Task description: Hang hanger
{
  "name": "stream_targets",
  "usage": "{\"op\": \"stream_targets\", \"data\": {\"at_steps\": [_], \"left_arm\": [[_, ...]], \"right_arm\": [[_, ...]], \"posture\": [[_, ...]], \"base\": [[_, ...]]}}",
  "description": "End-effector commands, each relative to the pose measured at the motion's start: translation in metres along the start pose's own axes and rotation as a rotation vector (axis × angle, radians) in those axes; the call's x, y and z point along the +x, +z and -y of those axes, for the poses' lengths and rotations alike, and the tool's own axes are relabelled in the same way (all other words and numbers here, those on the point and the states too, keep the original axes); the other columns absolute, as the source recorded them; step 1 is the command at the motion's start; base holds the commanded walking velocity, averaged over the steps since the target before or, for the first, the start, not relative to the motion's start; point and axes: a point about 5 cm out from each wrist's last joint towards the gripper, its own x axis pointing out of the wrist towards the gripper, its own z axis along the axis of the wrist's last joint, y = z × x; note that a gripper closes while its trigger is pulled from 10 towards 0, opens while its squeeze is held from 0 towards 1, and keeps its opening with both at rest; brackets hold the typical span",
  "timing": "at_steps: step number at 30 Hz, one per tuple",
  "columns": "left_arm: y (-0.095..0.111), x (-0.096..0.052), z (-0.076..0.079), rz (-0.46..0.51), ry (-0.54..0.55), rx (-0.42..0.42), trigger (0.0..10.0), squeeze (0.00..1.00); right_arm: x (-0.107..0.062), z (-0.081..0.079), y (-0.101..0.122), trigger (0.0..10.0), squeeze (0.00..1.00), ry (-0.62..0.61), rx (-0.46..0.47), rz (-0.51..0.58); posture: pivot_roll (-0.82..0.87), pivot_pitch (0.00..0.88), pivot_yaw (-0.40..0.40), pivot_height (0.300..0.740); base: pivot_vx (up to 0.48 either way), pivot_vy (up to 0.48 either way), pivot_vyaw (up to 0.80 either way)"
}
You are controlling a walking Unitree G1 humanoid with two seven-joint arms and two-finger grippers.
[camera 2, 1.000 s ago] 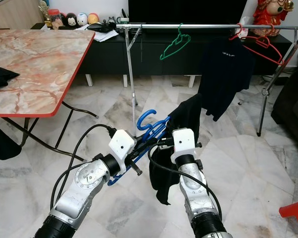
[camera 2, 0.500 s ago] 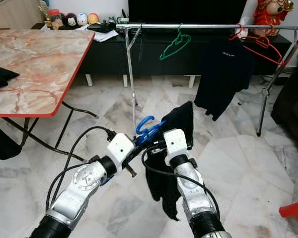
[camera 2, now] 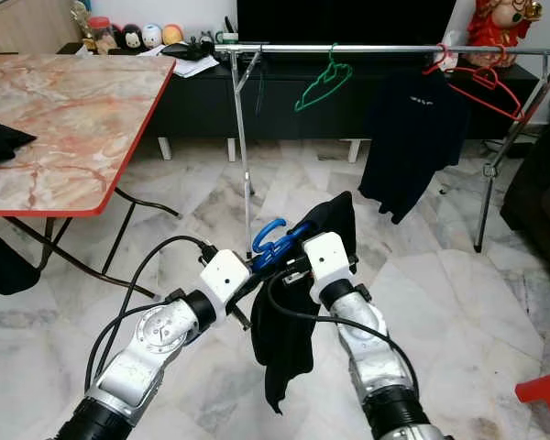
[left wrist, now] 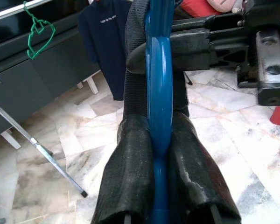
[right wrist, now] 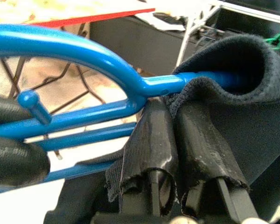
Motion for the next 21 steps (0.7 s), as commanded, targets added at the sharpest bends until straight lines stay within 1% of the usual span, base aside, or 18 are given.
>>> {"op": "stream_targets", "data": {"at_steps": [1, 3, 5, 7, 9, 10, 13, 14, 15, 17, 18, 21], "left_arm": [[-0.017, 0.000, 0.015, -0.115, -0.092, 0.023, 10.0, 0.00], [-0.019, 0.000, 0.014, -0.128, -0.090, 0.023, 10.0, 0.00], [-0.021, -0.001, 0.013, -0.138, -0.086, 0.027, 10.0, 0.00], [-0.021, -0.001, 0.013, -0.140, -0.078, 0.029, 10.0, 0.00], [-0.021, -0.001, 0.012, -0.140, -0.076, 0.030, 10.0, 0.00], [-0.020, 0.000, 0.009, -0.133, -0.046, 0.027, 10.0, 0.00], [-0.017, 0.001, 0.001, -0.113, 0.018, 0.020, 10.0, 0.00], [-0.014, 0.002, -0.006, -0.096, 0.080, 0.004, 10.0, 0.00], [-0.014, 0.002, -0.006, -0.096, 0.080, 0.004, 10.0, 0.00], [-0.009, 0.002, -0.015, -0.057, 0.142, -0.040, 10.0, 0.00], [-0.007, 0.003, -0.017, -0.046, 0.155, -0.052, 10.0, 0.00], [-0.004, 0.003, -0.020, -0.022, 0.165, -0.085, 10.0, 0.00]], "right_arm": [[0.008, -0.006, 0.032, 0.0, 0.00, 0.089, -0.086, 0.116], [0.006, 0.001, 0.027, 0.0, 0.00, 0.085, -0.144, 0.063], [0.004, 0.009, 0.020, 0.0, 0.00, 0.063, -0.175, 0.009], [0.003, 0.014, 0.016, 0.0, 0.00, 0.040, -0.188, -0.020], [0.003, 0.015, 0.015, 0.0, 0.00, 0.035, -0.191, -0.026], [0.002, 0.024, 0.011, 0.0, 0.00, -0.038, -0.206, -0.068], [0.000, 0.035, 0.008, 0.0, 0.00, -0.138, -0.211, -0.110], [-0.002, 0.042, 0.008, 0.0, 0.00, -0.222, -0.227, -0.133], [-0.002, 0.042, 0.008, 0.0, 0.00, -0.222, -0.227, -0.133], [-0.005, 0.046, 0.007, 0.0, 0.00, -0.297, -0.249, -0.142], [-0.005, 0.046, 0.007, 0.0, 0.00, -0.315, -0.247, -0.144], [-0.007, 0.047, 0.007, 0.0, 0.00, -0.363, -0.248, -0.144]], "posture": [[0.00, 0.000, -0.019, 0.740], [0.00, 0.000, -0.019, 0.740], [0.00, 0.000, -0.020, 0.740], [0.00, 0.000, -0.020, 0.740], [0.00, 0.000, -0.020, 0.740], [0.00, 0.000, -0.019, 0.740], [0.00, 0.000, -0.018, 0.740], [0.00, 0.000, -0.018, 0.740], [0.00, 0.000, -0.018, 0.740], [0.01, 0.000, -0.018, 0.740], [0.01, 0.000, -0.018, 0.740], [0.01, 0.000, -0.015, 0.740]], "base": [[0.000, 0.000, 0.00], [0.000, 0.000, 0.00], [0.000, 0.000, 0.00], [0.000, 0.000, 0.00], [0.000, 0.000, 0.00], [0.000, 0.000, 0.00], [0.000, 0.000, 0.00], [0.000, 0.000, 0.00], [0.000, 0.000, 0.00], [0.000, 0.000, 0.00], [0.000, 0.000, 0.00], [0.000, 0.000, 0.00]]}}
